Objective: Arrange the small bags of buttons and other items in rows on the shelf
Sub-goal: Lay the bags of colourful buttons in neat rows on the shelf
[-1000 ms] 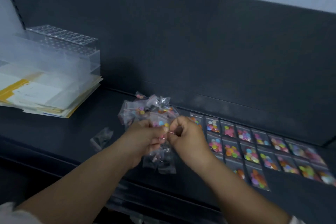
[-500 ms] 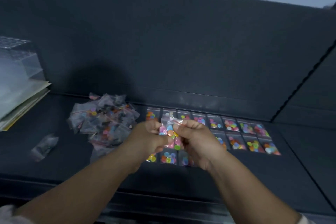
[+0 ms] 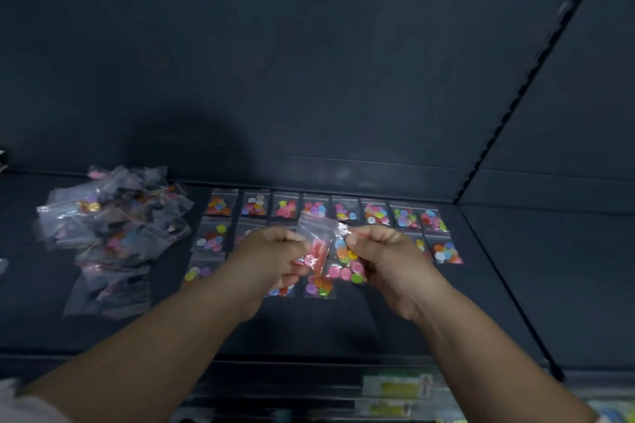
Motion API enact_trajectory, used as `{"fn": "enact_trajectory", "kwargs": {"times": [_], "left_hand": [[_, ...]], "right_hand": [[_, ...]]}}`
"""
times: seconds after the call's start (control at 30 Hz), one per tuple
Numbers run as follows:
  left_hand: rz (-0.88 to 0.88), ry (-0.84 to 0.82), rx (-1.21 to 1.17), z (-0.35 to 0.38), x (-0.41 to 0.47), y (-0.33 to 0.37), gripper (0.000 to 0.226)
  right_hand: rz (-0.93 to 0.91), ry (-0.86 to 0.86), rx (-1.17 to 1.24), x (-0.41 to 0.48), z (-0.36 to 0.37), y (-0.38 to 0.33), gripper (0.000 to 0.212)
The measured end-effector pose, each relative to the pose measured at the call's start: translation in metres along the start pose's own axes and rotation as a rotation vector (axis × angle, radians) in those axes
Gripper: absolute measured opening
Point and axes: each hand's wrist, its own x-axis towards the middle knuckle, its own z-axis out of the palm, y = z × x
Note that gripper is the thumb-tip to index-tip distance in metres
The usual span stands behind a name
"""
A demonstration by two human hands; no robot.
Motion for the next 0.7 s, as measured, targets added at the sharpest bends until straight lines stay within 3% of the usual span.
{"fn": "enact_trajectory", "kwargs": {"times": [0.17,0.33,0.5,0.6,0.7], "left_hand": [[0.022,0.064,-0.020,0.011,0.004,-0.001,0.004],[0.050,0.091,0.015,0.020,0.005,-0.004,0.011],[0.070,0.104,0.027,0.027,0.005,-0.004,0.011],[0.081,0.103,0.035,0.029,0.004,-0.003,0.010],[0.090,0.104,0.036,0.028,0.004,-0.003,0.010]], "right_hand": [[0.020,0.124,-0.222,0.001,-0.047,0.011,0.007],[0.007,0.084,-0.413,0.011,-0.051,0.025,0.002],[-0.286,0.174,-0.957,0.007,-0.055,0.028,0.037],[-0.447,0.129,-1.067,0.000,-0.060,0.033,0.026],[-0.489,-0.006,-1.101,-0.001,-0.063,0.045,0.011]]}}
